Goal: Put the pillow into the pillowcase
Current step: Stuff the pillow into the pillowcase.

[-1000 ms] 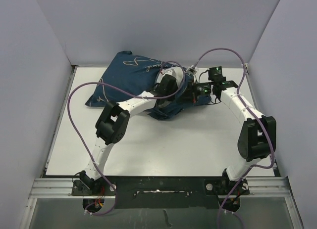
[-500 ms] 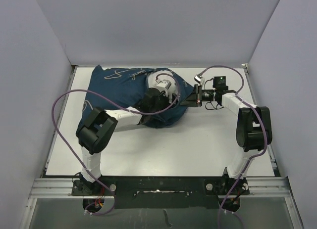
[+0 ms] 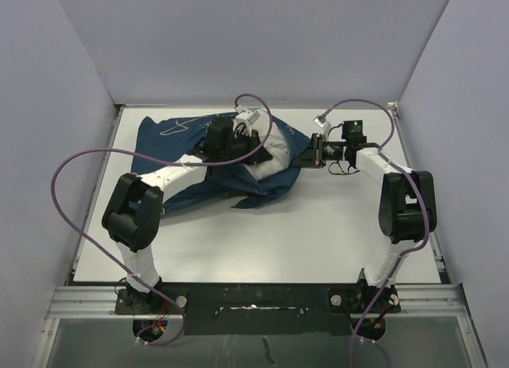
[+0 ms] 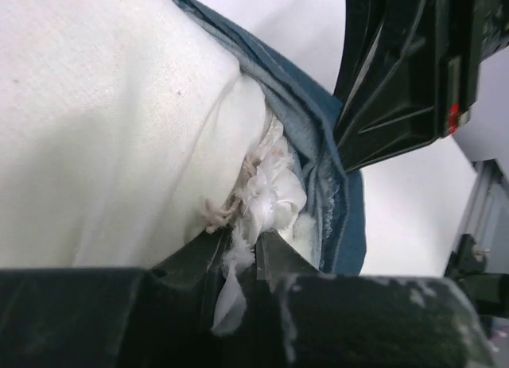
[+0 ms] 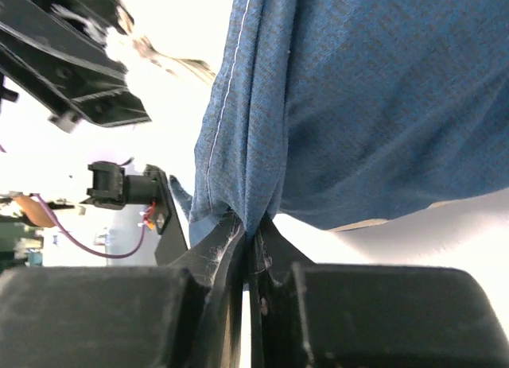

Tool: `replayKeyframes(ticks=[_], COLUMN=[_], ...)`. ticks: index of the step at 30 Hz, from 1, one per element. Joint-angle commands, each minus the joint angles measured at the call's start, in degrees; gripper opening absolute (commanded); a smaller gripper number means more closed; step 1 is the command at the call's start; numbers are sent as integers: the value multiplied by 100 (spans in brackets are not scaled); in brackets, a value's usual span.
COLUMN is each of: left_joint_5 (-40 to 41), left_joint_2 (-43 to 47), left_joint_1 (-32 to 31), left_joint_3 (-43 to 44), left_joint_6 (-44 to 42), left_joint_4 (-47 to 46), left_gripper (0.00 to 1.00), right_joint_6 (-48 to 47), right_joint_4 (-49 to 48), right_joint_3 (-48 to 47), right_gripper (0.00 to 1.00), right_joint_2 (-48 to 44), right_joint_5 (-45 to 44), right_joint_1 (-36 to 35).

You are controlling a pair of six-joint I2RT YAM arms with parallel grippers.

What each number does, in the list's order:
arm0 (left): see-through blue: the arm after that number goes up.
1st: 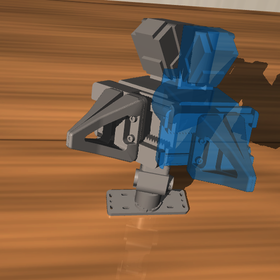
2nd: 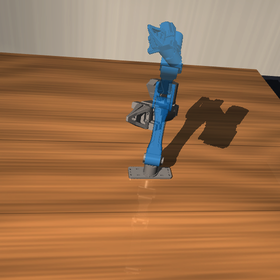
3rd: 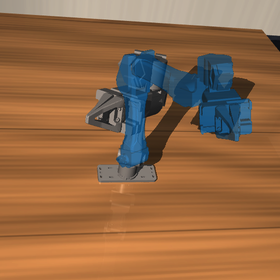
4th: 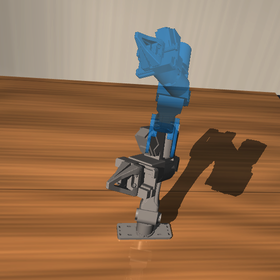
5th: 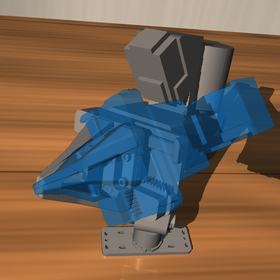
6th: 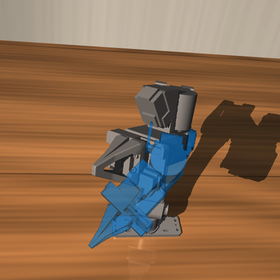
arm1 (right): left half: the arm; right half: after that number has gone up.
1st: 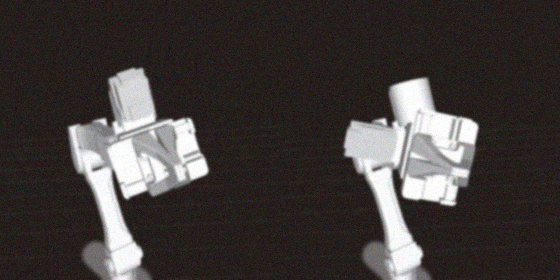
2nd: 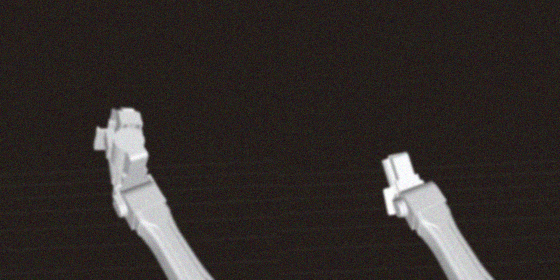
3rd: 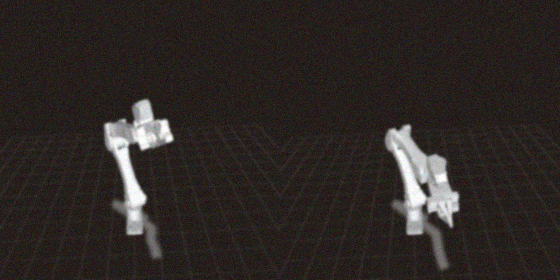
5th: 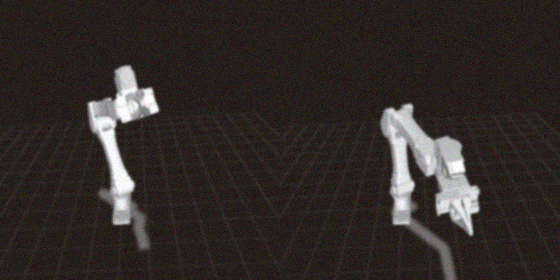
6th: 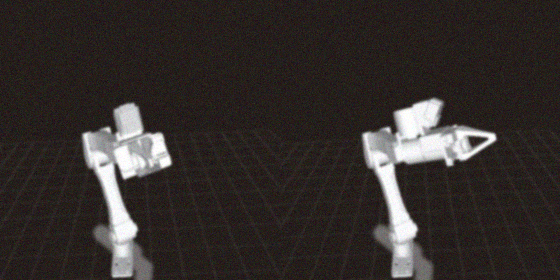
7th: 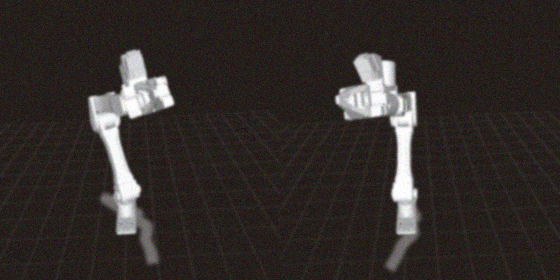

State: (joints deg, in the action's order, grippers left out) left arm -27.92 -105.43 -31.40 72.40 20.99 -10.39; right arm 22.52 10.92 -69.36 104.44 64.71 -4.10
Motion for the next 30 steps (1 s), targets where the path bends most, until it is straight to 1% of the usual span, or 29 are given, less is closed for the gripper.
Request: replayKeyframes(ticks=[1, 2, 3, 5, 6, 7, 8, 10, 11, 12, 13, 14, 15, 17, 18, 20, 22, 24, 25, 26, 28, 29, 30], left_joint_5=[-299, -466, -679, -1061, -1267, -1355, -1378, -1420, -1403, -1262, -1097, -946, -850, -848, -1043, -1814, -2404, -2604, -2675, -2773, -2867, -2738, -2410], left_joint_2=[291, 348, 405, 559, 654, 753, 839, 979, 1038, 1104, 1171, 1230, 1262, 1257, 1216, 1018, 832, 673, 593, 488, 179, -47, -255], left_joint_1=[351, 358, 374, 445, 484, 516, 554, 653, 713, 773, 816, 855, 877, 867, 848, 753, 580, 355, 243, 157, 63, 56, 62], left_joint_3=[543, 485, 425, 315, 231, 143, 55, -22, -5, 30, 92, 252, 422, 740, 901, 1176, 1350, 1315, 1205, 1047, 589, 480, 466], left_joint_6=[953, 1109, 1204, 1291, 1216, 1097, 936, 595, 504, 462, 413, 292, 167, -177, -308, -629, -1012, -1416, -1592, -1669, -1375, -1276, -1192], left_joint_4=[-108, -490, -869, -1457, -1694, -1814, -1798, -1500, -1313, -1110, -893, -651, -409, -64, 74, 397, 925, 1414, 1540, 1455, 911, 858, 980], left_gripper=[12, 23, 36, 50, 55, 63, 68, 70, 69, 63, 53, 45, 41, 39, 39, 38, 37, 29, 26, 23, 17, 13, 8], right_joint_6=[-706, -751, -810, -894, -917, -928, -929, -908, -908, -912, -916, -924, -921, -902, -899, -886, -890, -890, -890, -890, -883, -877, -879], right_joint_4=[312, 330, 393, 445, 454, 460, 463, 416, 413, 404, 403, 408, 404, 390, 386, 379, 385, 388, 390, 385, 382, 379, 385], right_joint_3=[-205, -197, -204, -209, -203, -196, -193, -167, -165, -158, -145, -133, -116, -91, -95, -115, -137, -147, -141, -139, -152, -168, -211], right_gripper=[0, 0, 0, 0, 0, 0, 0, 0, 0, 0, 0, 0, 0, 0, 0, 0, 0, 0, 0, 0, 0, 0, 0], right_joint_2=[-258, -262, -263, -257, -262, -268, -277, -293, -304, -316, -326, -335, -338, -333, -321, -312, -319, -336, -344, -358, -355, -361, -367], right_joint_5=[-358, -362, -377, -372, -360, -342, -326, -281, -262, -245, -228, -218, -209, -200, -194, -175, -157, -135, -127, -119, -68, 0, 67], right_joint_1=[-134, -154, -173, -185, -188, -183, -187, -187, -192, -194, -193, -192, -192, -193, -203, -209, -219, -213, -213, -214, -206, -195, -179])
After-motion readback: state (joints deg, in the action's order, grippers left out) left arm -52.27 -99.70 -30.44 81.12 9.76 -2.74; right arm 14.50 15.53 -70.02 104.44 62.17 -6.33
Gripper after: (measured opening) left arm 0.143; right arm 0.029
